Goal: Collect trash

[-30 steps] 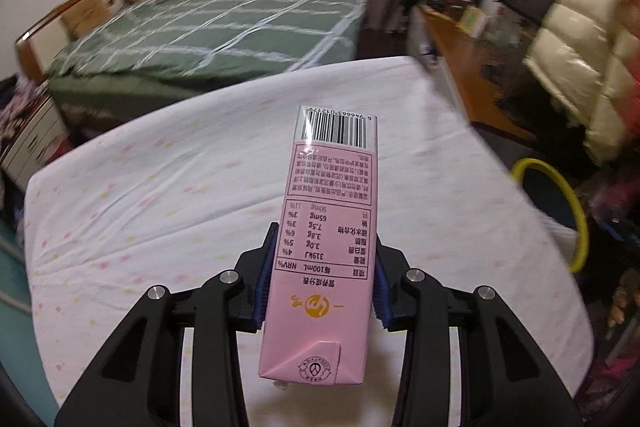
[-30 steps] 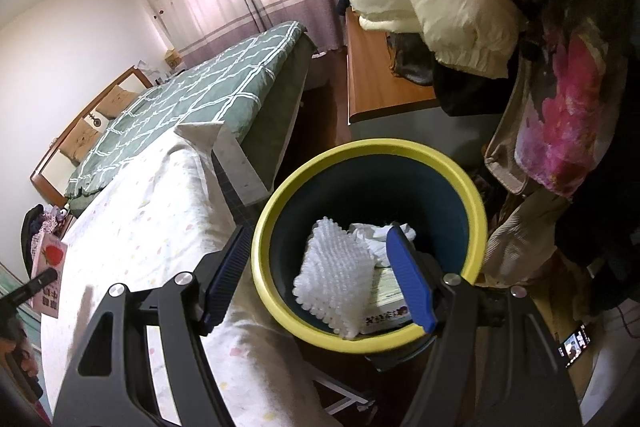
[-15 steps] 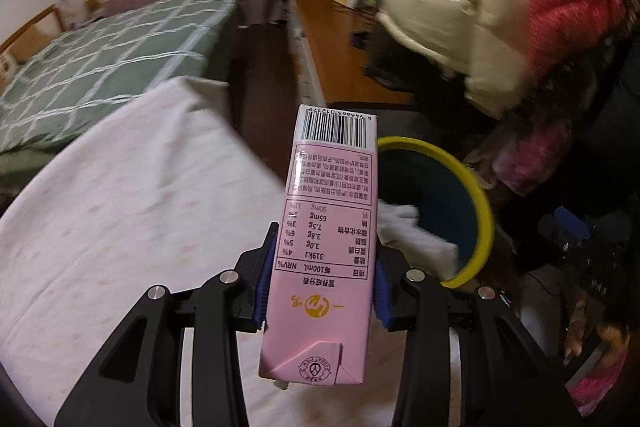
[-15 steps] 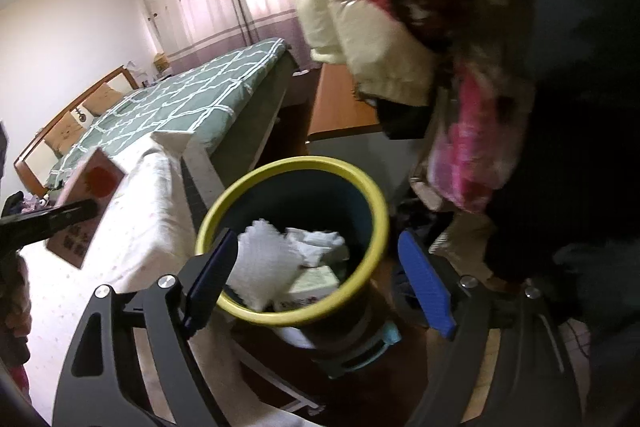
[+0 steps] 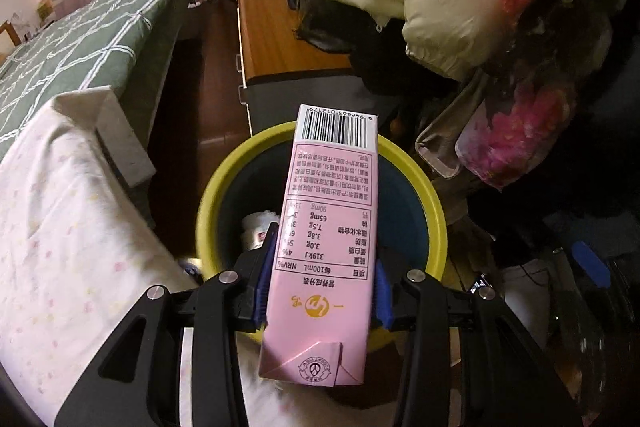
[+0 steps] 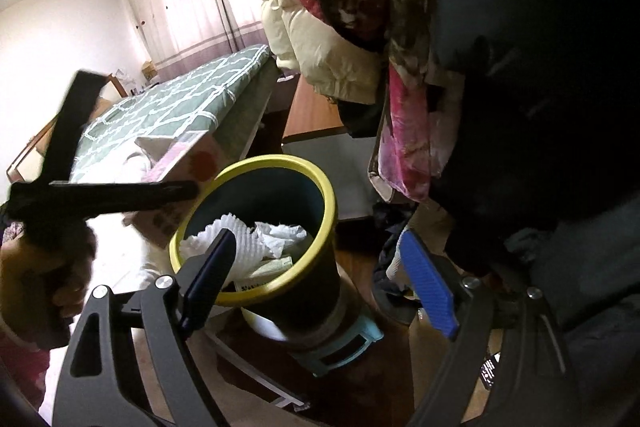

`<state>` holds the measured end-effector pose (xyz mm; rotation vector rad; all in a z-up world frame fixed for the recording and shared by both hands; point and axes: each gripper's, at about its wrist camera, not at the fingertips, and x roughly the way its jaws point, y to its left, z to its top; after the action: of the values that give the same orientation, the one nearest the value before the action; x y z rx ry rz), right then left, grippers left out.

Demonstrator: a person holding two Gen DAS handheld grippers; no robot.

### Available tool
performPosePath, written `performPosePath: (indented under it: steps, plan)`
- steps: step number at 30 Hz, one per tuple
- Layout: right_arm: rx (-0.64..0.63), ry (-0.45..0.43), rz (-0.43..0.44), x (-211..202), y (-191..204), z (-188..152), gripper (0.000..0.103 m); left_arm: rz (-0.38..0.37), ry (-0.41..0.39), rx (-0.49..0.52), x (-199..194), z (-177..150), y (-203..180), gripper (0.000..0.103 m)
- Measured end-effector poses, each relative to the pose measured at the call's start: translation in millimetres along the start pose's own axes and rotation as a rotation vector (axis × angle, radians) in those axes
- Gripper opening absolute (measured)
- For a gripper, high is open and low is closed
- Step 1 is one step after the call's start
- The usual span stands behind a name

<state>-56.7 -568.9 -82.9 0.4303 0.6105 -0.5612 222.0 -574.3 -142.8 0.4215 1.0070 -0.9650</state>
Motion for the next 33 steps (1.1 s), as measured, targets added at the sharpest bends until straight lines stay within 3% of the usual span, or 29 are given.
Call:
performPosePath:
  steps: [1, 2, 4, 10, 15, 22, 27, 33]
  plan:
    - [-0.001, 0.002, 0.002, 0.3, -0.1, -0.6, 0.080, 0.013, 0.002, 0.000, 5.2, 2.4, -0.9, 0.051]
    - [-0.001, 0.005, 0.003, 0.4, -0.3, -1.3, 0.080, 0.034, -0.001, -0.006, 7.2, 3.3, -1.1, 0.077]
    - [-0.009, 0.011, 0.011, -0.2, 1.6, -2.2, 0.080, 0.057, -0.048, -0.037, -2.9, -0.3, 2.6, 0.090]
    - [-0.054, 0.021, 0.035, -1.6, 18.2, -4.2, 0.081, 0.112, -0.161, -0.064, -76.0, -34.6, 22.9, 0.098]
    - [-0.113, 0.024, 0.075, -8.5, 42.8, -6.6, 0.081, 0.177, -0.284, -0.139, -157.9, -96.4, 50.4, 0.098]
    - [-0.211, -0.011, 0.142, -33.8, 85.1, -8.2, 0.084, 0.420, -0.442, -0.294, -270.5, -214.9, 83.0, 0.098]
    - [-0.278, -0.047, 0.196, -55.5, 113.2, -12.1, 0.086, 0.552, -0.473, -0.456, -322.9, -294.3, 101.9, 0.098]
    - [-0.330, -0.072, 0.245, -75.5, 132.4, -22.2, 0.087, 0.574, -0.496, -0.614, -349.2, -360.9, 116.4, 0.098]
